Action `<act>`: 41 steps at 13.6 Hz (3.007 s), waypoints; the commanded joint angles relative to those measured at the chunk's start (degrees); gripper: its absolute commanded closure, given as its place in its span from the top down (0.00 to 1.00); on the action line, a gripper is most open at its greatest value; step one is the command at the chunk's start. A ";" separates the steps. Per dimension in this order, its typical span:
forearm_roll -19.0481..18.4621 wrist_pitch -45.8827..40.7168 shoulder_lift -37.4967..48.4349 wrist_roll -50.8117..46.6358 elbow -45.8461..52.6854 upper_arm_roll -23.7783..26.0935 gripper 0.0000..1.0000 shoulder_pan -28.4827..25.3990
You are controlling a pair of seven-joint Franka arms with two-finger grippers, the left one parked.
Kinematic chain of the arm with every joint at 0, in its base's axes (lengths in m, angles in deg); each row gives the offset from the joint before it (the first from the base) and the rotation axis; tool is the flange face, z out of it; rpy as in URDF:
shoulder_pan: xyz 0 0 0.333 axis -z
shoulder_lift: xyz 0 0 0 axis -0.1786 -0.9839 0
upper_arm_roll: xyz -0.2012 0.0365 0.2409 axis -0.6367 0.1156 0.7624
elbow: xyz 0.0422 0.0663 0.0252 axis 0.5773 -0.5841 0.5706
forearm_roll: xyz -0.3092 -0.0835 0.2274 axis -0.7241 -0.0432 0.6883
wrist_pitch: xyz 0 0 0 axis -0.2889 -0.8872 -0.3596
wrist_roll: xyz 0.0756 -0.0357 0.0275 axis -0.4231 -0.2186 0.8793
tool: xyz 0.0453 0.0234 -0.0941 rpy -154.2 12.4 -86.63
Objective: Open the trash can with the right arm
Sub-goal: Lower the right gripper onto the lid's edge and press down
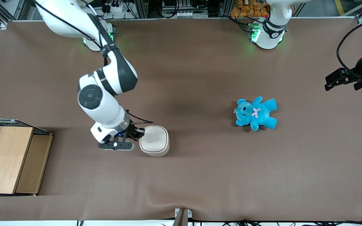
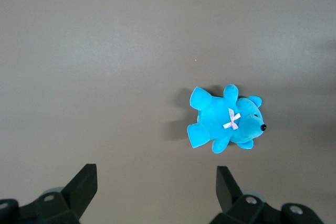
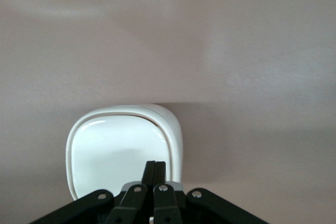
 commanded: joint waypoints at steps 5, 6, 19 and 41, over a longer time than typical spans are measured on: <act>0.03 3.93 -4.17 -0.77 3.13 -0.64 0.00 -0.90; -0.06 4.55 -4.52 -0.77 3.13 -0.64 0.00 -0.90; -0.68 4.91 -5.14 -1.30 1.02 -0.73 0.00 -1.07; -1.12 -1.47 -5.58 -1.82 5.57 -0.56 0.00 -1.25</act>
